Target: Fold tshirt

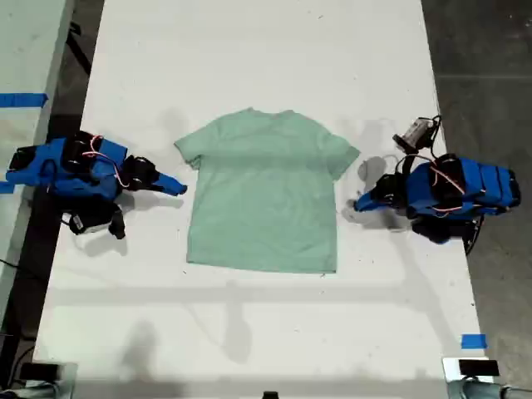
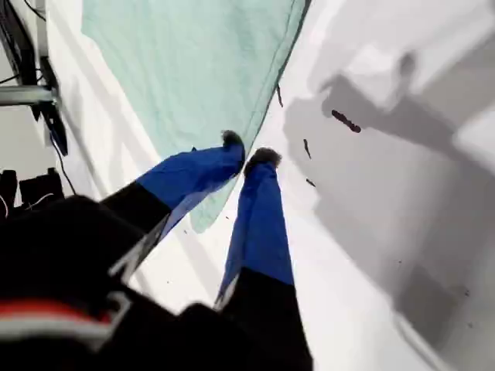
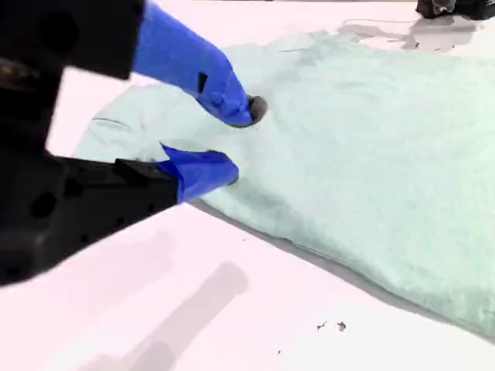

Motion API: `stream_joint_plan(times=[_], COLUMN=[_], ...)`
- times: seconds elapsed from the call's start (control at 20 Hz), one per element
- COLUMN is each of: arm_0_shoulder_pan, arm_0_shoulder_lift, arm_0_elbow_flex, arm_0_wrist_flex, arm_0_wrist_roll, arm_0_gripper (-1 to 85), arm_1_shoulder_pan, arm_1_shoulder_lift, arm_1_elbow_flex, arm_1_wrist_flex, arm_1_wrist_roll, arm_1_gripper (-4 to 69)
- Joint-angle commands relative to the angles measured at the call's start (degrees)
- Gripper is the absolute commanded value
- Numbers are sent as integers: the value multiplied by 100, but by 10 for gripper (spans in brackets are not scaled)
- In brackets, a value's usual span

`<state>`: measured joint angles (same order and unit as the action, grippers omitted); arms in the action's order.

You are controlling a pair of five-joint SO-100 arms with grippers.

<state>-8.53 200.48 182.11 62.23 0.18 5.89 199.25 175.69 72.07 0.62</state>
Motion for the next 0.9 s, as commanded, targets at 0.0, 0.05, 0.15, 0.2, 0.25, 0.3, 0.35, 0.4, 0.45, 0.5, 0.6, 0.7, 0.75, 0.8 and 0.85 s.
stream_joint_plan(times=[0.0, 0.05, 0.15, 0.2, 0.25, 0.3, 0.35, 0.4, 0.45, 0.5, 0.6, 0.7, 0.75, 0.8, 0.85], arm_0_shoulder_pan=[475, 475, 457, 457, 457, 457, 448, 448, 439, 431, 369, 211, 158, 97, 35], arm_0_shoulder_lift=[589, 589, 589, 589, 589, 589, 589, 589, 589, 589, 589, 589, 519, 369, 114], arm_0_elbow_flex=[44, 44, 44, 44, 44, 44, 44, 44, 44, 44, 9, -18, -62, -141, -255], arm_0_wrist_flex=[-510, -501, -413, -369, -325, -272, -220, -185, -167, -141, -185, -439, -536, -563, -659], arm_0_wrist_roll=[-703, -729, -861, -905, -914, -958, -1028, -1046, -1046, -1063, -1063, -1037, -1020, -1020, -1002], arm_0_gripper=[8, 8, 10, 11, 7, 1, 1, 1, 1, 1, 1, 1, 1, 1, 1], arm_1_shoulder_pan=[-26, 0, 35, 35, 35, 35, 35, 35, 26, 26, -44, -105, -105, -114, -123], arm_1_shoulder_lift=[97, 97, 97, 97, 97, 97, 97, 97, 97, 97, 97, 97, 97, 97, 26], arm_1_elbow_flex=[-53, -53, -53, -53, -53, -53, -53, -53, -53, -53, -185, -325, -343, -369, -431], arm_1_wrist_flex=[-264, -255, -255, -246, -246, -246, -246, -255, -255, -255, -220, -246, -308, -308, -272], arm_1_wrist_roll=[-176, -123, -114, -88, -53, -44, -26, 0, 18, 9, -167, -211, -264, -281, -308], arm_1_gripper=[17, 17, 17, 17, 17, 17, 17, 17, 17, 17, 15, 15, 15, 15, 15])
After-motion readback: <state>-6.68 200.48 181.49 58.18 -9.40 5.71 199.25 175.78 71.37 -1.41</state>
